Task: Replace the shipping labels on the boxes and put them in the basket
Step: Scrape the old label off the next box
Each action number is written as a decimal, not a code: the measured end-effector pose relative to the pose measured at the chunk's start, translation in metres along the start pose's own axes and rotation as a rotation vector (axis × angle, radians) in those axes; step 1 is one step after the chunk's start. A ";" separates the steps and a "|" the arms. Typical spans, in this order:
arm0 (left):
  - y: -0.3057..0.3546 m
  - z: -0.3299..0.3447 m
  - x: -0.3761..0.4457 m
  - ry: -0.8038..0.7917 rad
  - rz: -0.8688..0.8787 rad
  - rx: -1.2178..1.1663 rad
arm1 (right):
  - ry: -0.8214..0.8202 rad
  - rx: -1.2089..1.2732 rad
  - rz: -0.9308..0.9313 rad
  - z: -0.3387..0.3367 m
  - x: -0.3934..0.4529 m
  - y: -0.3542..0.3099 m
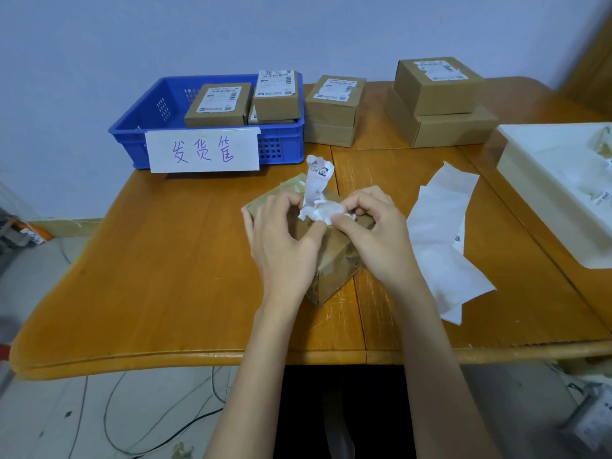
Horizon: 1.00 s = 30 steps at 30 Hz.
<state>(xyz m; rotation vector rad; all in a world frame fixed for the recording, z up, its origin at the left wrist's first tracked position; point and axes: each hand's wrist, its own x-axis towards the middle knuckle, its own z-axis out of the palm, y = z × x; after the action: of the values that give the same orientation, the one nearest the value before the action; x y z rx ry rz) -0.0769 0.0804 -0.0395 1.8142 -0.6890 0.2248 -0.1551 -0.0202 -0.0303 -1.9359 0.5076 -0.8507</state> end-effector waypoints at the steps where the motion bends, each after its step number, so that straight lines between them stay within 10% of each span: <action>1: 0.001 0.000 0.000 -0.011 0.002 0.003 | 0.019 -0.003 -0.004 0.001 0.001 0.001; 17: -0.003 -0.001 0.002 -0.019 0.035 0.097 | -0.247 0.146 0.168 -0.023 0.007 -0.018; 30: -0.004 -0.002 0.001 -0.048 0.008 0.031 | -0.040 0.048 0.055 0.000 0.008 0.001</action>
<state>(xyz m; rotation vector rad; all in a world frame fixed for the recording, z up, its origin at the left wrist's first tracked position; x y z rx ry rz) -0.0735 0.0827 -0.0419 1.8522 -0.7307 0.1989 -0.1499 -0.0259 -0.0286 -1.8829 0.5090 -0.7809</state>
